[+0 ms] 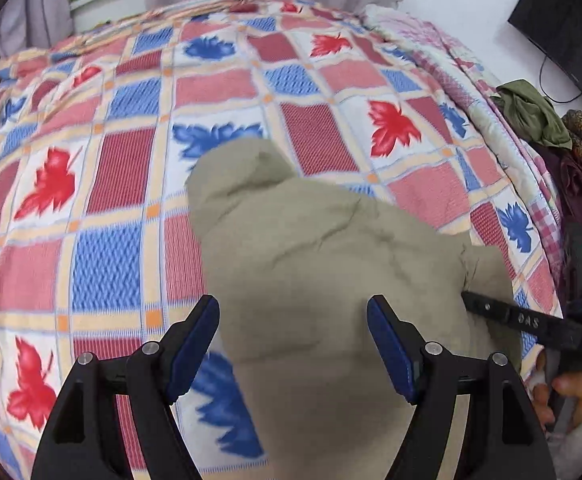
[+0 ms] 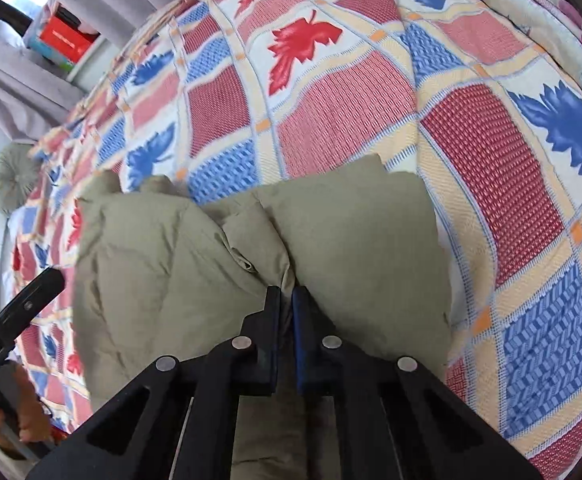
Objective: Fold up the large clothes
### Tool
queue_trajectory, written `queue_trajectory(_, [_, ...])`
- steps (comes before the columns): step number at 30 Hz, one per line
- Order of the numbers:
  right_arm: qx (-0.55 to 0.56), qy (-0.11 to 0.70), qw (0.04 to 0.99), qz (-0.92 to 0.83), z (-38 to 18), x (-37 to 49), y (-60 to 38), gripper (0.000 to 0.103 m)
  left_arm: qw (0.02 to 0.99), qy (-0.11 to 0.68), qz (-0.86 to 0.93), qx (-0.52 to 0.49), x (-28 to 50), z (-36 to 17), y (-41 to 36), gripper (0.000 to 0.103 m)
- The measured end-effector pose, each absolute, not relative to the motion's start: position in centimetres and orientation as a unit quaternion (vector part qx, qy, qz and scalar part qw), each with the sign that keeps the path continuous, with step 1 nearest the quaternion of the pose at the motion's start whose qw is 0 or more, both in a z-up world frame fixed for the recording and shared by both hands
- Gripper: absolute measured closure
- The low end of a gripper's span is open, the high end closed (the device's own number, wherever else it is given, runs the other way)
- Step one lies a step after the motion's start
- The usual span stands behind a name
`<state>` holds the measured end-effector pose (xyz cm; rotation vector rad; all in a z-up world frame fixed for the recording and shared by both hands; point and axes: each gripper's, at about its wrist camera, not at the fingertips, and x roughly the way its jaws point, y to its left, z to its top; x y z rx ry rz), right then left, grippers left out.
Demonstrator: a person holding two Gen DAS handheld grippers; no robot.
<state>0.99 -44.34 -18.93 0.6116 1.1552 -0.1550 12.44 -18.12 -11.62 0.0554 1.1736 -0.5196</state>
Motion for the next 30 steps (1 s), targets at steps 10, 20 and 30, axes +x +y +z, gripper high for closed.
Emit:
queue_trajectory(10, [0.308,0.534,0.785,-0.057,-18.6,-0.1,-44.4,0.097,0.764,0.594,-0.252,-0.005,11.3,-13.9,-16.5,0.026])
queue_trajectory(20, [0.326,0.503,0.798,-0.064,-15.1,-4.6,-47.1,0.031,0.746,0.613,-0.254,-0.049,11.6,-15.0,-14.9,0.016])
queue_trajectory(30, [0.402,0.501,0.765,-0.052,-18.8,-5.0,-50.5,0.02,0.712,0.637,-0.279,-0.091,11.8,-16.8,-14.2,0.0])
